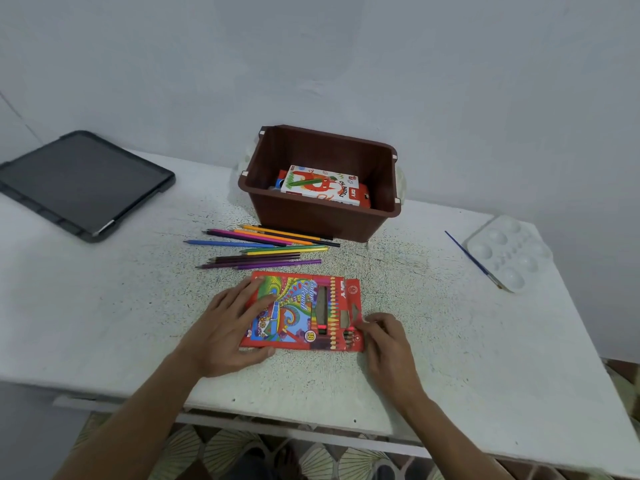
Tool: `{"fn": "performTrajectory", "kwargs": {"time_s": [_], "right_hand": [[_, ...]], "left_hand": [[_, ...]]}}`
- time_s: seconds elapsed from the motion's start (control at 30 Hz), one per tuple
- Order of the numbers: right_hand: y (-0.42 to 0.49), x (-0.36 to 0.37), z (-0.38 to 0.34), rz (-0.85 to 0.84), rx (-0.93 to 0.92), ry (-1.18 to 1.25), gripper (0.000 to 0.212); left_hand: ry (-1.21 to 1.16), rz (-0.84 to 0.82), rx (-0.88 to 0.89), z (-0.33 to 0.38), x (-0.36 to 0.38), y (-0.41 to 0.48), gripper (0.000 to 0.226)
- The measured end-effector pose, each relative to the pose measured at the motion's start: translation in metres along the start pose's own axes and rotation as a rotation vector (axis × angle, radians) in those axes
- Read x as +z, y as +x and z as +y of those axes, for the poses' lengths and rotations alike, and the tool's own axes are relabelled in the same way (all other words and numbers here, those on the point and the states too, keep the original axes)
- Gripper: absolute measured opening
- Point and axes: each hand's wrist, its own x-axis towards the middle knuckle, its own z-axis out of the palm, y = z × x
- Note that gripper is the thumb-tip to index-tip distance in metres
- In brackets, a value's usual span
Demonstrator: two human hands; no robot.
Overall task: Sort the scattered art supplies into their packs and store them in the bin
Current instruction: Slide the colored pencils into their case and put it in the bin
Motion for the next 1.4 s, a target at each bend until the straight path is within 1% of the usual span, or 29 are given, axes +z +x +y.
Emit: {"fn": "performTrajectory", "kwargs": {"time_s": [0.27,0.33,0.4,0.47,0.5,0.53,0.57,0.73,1.0,1.07,1.2,1.33,1.4], "right_hand": [[0.006,-0.004,-0.001,-0.011,0.001,0.021,0.025],[0.005,-0.003,-0.004,0.006,0.005,0.022,0.027],[0.002,0.0,-0.005,0.021,0.012,0.014,0.027],[0.0,0.002,-0.006,0.036,-0.002,0.0,0.028],[-0.001,0.003,-0.006,0.04,-0.006,-0.004,0.029],[-0.001,0.004,-0.007,0.044,-0.003,-0.006,0.03],[-0.001,0.005,-0.008,0.047,0.001,-0.008,0.031],[-0.002,0.005,-0.008,0.048,-0.001,-0.014,0.033],[-0.001,0.004,-0.009,0.068,-0.001,0.018,0.031],[-0.001,0.004,-0.01,0.062,0.003,0.014,0.03],[-0.002,0.004,-0.009,0.053,0.007,0.006,0.03],[-0.001,0.004,-0.01,0.052,0.017,0.015,0.031],[-0.001,0.004,-0.01,0.055,0.016,0.014,0.031]], "left_hand": [[-0.022,0.03,0.012,0.001,-0.003,0.0,0.087],[-0.054,0.093,-0.018,0.002,-0.004,-0.002,0.083],[-0.081,0.24,-0.14,0.0,-0.003,-0.001,0.075],[-0.07,0.438,-0.343,-0.004,-0.002,0.001,0.064],[-0.049,0.506,-0.43,-0.005,-0.001,0.003,0.058],[-0.02,0.532,-0.487,-0.005,0.0,0.004,0.054],[0.01,0.523,-0.518,-0.006,0.002,0.006,0.052],[0.042,0.438,-0.689,-0.009,0.006,0.009,0.052],[0.166,0.487,-0.716,-0.005,0.004,0.007,0.035],[0.169,0.513,-0.708,-0.005,0.004,0.008,0.024],[0.203,0.497,-0.613,-0.007,-0.002,0.011,0.011],[0.282,0.406,-0.474,-0.016,-0.014,0.011,0.022],[0.308,0.364,-0.413,-0.02,-0.02,0.012,0.023]]}}
